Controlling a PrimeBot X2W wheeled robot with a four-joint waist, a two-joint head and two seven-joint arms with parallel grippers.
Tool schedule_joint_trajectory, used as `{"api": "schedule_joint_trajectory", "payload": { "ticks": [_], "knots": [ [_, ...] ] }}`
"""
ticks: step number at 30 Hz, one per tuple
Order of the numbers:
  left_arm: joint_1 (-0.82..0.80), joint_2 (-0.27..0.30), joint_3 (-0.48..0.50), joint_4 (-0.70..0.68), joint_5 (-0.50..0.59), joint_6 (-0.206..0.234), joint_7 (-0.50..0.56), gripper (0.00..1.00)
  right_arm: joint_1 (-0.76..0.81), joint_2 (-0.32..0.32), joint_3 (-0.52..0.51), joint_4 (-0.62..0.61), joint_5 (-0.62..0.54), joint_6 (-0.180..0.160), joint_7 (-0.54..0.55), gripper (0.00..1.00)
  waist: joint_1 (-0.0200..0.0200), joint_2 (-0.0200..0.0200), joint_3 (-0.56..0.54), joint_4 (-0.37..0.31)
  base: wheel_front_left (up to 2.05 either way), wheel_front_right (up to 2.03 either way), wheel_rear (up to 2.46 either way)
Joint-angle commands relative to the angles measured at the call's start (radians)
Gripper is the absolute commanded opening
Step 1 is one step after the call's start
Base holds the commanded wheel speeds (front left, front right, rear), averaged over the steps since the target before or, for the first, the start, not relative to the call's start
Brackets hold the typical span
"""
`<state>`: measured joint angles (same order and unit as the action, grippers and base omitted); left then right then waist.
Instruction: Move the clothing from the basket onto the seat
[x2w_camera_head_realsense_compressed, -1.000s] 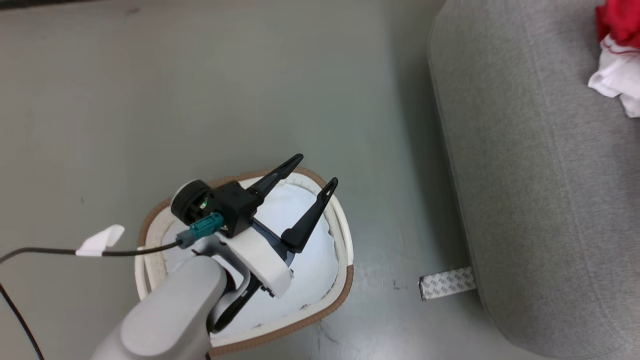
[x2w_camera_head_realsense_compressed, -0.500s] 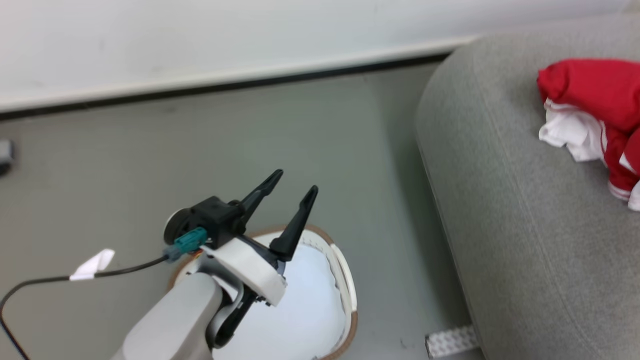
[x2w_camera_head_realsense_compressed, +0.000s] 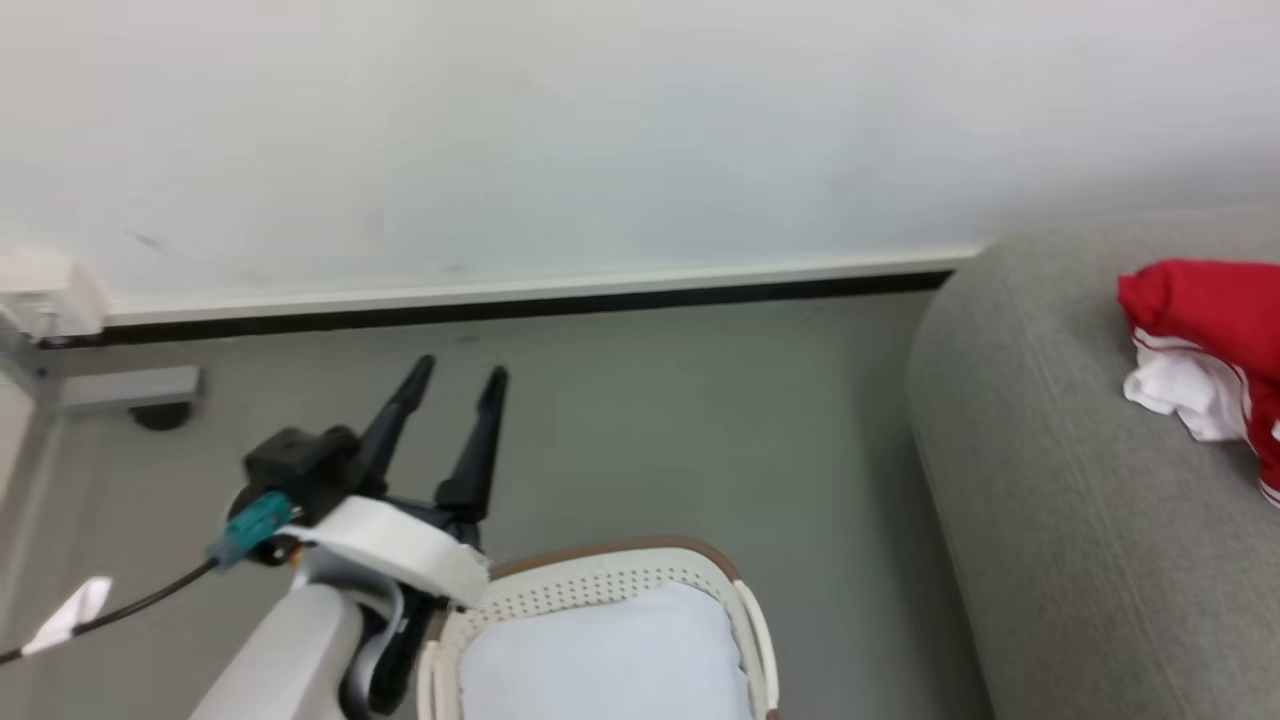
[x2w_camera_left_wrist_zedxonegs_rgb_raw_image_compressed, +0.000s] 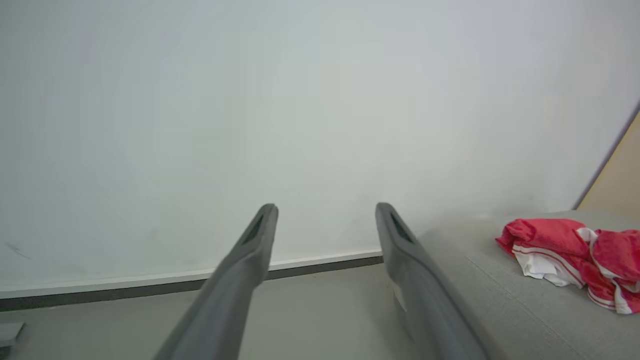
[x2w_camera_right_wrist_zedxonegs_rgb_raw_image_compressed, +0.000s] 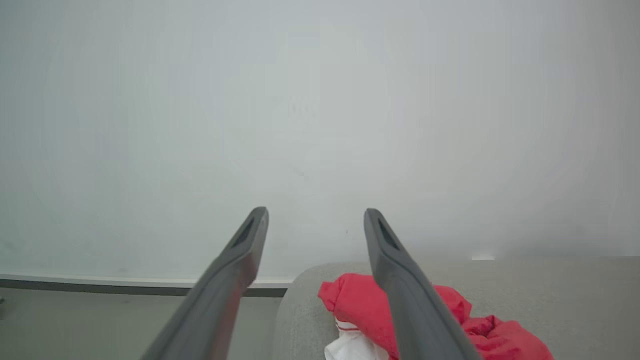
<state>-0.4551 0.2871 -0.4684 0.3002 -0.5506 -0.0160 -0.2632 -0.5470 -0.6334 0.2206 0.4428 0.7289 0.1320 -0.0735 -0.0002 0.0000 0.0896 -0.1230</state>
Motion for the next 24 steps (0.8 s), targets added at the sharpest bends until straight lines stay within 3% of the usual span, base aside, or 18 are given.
{"api": "schedule_joint_trajectory", "payload": {
  "ticks": [1, 7, 15, 24],
  "knots": [
    [0.027, -0.003, 0.027, -0.011, 0.016, 0.005, -0.002, 1.00, 0.034, 0.025, -0.019, -0.019, -0.024, -0.002, -0.019, 1.00, 0.0002, 0.0000, -0.031, 0.035, 0.00, 0.00, 0.00],
    [0.125, -0.013, 0.134, -0.031, 0.046, 0.004, -0.001, 1.00, 0.159, 0.178, -0.105, -0.095, -0.130, -0.003, -0.106, 1.00, 0.0002, 0.0000, -0.071, 0.084, 0.00, 0.00, 0.00],
    [0.227, -0.044, 0.235, -0.028, 0.106, -0.010, -0.001, 1.00, 0.288, 0.358, -0.128, -0.146, -0.233, -0.002, -0.169, 1.00, 0.0002, 0.0000, -0.090, 0.121, 0.00, 0.00, 0.00],
    [0.269, -0.099, 0.313, -0.031, 0.200, -0.051, -0.001, 1.00, 0.353, 0.436, -0.096, -0.118, -0.268, -0.002, -0.191, 1.00, 0.0002, 0.0000, -0.093, 0.149, 0.00, 0.00, 0.00]
  ]
}}
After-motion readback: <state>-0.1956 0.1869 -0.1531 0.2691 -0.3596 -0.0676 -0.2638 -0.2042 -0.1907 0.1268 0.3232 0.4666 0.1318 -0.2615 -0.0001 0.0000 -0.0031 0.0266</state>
